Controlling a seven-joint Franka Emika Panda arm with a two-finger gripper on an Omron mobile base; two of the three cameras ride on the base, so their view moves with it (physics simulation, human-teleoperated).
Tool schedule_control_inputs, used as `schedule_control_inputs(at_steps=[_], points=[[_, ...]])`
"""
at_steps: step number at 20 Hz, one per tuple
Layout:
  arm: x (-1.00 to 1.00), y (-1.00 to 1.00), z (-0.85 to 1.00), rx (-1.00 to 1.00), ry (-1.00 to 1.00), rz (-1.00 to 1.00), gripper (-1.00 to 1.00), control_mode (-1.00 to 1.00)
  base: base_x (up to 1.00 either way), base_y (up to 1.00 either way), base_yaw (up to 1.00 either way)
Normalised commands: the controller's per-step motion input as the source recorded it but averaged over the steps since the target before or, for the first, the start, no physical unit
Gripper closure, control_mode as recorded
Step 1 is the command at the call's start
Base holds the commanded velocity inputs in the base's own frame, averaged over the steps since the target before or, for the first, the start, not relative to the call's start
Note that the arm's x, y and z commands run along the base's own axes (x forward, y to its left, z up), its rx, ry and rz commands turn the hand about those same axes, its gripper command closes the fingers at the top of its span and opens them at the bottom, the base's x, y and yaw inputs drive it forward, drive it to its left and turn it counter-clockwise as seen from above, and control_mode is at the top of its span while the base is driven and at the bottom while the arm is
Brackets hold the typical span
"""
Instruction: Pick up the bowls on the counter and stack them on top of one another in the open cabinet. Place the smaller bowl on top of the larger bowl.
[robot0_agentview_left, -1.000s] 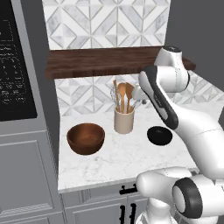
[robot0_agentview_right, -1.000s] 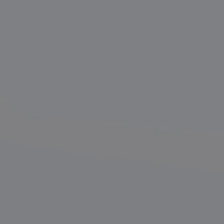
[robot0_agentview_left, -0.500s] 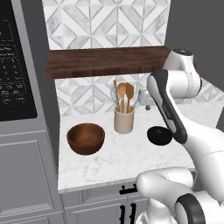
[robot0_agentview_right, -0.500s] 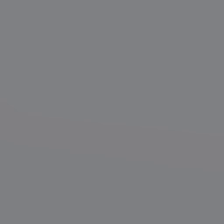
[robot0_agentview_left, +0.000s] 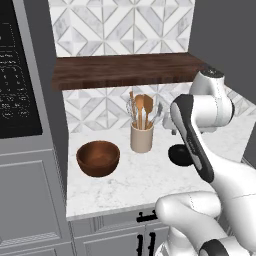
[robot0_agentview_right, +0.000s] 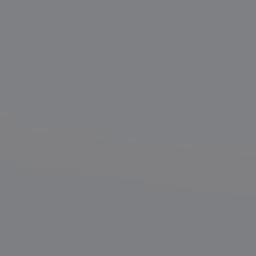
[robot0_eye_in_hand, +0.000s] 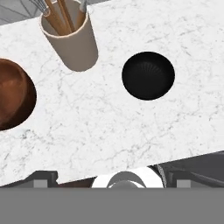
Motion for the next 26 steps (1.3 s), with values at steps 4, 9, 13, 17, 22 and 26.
schedule_control_inputs(at_steps=[4, 9, 13, 17, 22, 26], points=[[0.0, -0.31, -0.27, 0.0, 0.0, -0.14, -1.0, -1.0, 0.0, 0.0, 0.0], [0.03, -0.28, -0.24, 0.0, 0.0, -0.12, -1.0, -1.0, 0.0, 0.0, 0.0], [0.01, -0.38, -0.08, 0.02, 0.0, -0.04, -1.0, -1.0, 0.0, 0.0, 0.0], [0.03, -0.44, -0.29, 0.02, 0.0, 0.0, -1.0, -1.0, 0.0, 0.0, 0.0], [0.03, -0.35, -0.22, 0.04, 0.0, 0.0, -1.0, -1.0, 0.0, 0.0, 0.0], [0.16, -0.23, -0.21, 0.04, 0.0, 0.0, -1.0, -1.0, 0.0, 0.0, 0.0]])
